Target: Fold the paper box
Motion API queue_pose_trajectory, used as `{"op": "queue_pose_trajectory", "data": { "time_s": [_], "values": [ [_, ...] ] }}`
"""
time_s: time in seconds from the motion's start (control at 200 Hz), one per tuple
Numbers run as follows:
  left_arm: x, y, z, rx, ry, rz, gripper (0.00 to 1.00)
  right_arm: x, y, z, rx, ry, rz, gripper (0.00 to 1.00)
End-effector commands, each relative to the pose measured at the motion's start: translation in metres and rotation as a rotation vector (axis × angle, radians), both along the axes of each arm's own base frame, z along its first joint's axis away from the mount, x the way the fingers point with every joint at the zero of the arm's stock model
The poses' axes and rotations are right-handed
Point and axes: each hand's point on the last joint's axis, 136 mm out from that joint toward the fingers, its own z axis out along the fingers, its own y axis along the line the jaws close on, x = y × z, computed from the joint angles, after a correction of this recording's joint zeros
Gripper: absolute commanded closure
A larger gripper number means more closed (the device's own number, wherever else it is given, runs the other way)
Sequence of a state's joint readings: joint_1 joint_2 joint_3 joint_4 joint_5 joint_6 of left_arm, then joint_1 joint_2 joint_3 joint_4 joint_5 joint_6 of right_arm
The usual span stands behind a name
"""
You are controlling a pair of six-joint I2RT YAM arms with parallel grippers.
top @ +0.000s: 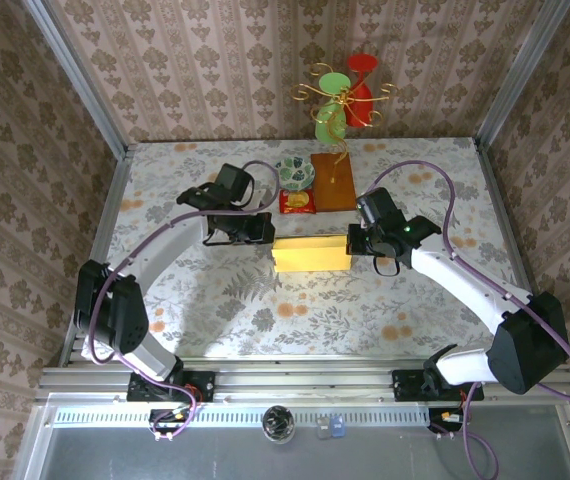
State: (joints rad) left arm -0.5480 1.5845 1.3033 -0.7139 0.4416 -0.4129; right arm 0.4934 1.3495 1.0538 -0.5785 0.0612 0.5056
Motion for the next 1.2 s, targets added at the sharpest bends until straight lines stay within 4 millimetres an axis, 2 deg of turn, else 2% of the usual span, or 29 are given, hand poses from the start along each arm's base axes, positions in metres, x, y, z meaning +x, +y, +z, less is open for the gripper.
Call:
{"op": "queue_pose_trajectory", "data": {
  "time_s": [0.0, 0.475, 1.14, 1.195],
  "values": [
    [-0.016, -0.001, -0.014, 0.006, 0.036, -0.046, 1.00, -0.003, 0.007, -0.006, 0.015, 0.032, 0.014, 1.00],
    [-0.019, 0.008, -0.021, 0.063, -0.001, -0.073, 1.00, -0.005, 0.005, -0.009, -0.016, 0.023, 0.033, 1.00],
    [-0.028, 0.009, -0.038, 0.102, -0.064, -0.090, 1.00, -0.012, 0.008, -0.013, -0.018, 0.013, 0.056, 1.00],
    [-0.028, 0.009, -0.038, 0.104, -0.065, -0.089, 1.00, -0.015, 0.007, -0.010, -0.001, 0.021, 0.034, 0.95]
  ]
}}
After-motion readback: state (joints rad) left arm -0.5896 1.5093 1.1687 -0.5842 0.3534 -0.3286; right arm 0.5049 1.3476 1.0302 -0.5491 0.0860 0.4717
